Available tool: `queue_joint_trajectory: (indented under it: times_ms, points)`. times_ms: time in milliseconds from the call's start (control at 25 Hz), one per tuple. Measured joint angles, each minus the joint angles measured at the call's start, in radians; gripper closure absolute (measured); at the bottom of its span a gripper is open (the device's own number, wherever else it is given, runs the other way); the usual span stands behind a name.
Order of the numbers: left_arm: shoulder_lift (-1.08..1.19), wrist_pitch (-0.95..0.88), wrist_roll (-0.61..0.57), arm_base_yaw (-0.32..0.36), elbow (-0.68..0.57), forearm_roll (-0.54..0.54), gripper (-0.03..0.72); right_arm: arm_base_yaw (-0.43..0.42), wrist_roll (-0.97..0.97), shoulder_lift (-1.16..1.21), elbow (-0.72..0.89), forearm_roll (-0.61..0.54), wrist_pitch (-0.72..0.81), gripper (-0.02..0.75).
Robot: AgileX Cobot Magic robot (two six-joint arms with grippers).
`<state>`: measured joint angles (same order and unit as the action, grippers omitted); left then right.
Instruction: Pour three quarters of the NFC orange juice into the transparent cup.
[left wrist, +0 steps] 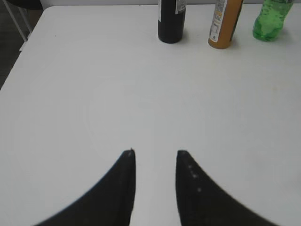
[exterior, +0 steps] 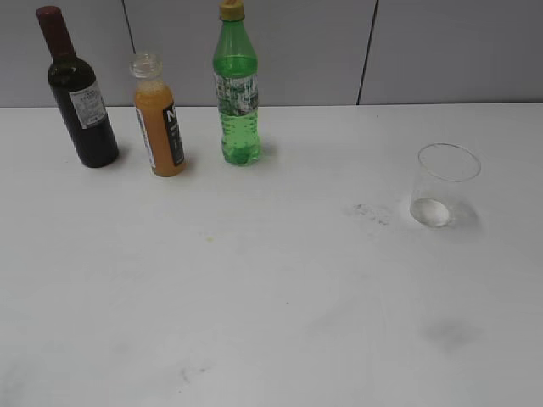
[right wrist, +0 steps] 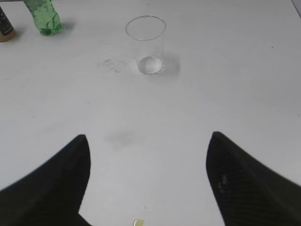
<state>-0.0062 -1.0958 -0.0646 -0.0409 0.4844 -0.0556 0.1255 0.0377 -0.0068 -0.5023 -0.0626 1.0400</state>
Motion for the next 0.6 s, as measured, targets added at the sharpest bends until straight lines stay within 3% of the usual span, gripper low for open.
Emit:
queue_joint_trajectory:
  times_ms: [600]
  points:
    - [0.000, 0.000, 0.000, 0.000, 0.000, 0.000, 0.450, 0.000, -0.001, 0.000, 0.000, 0.000, 0.000, 0.149]
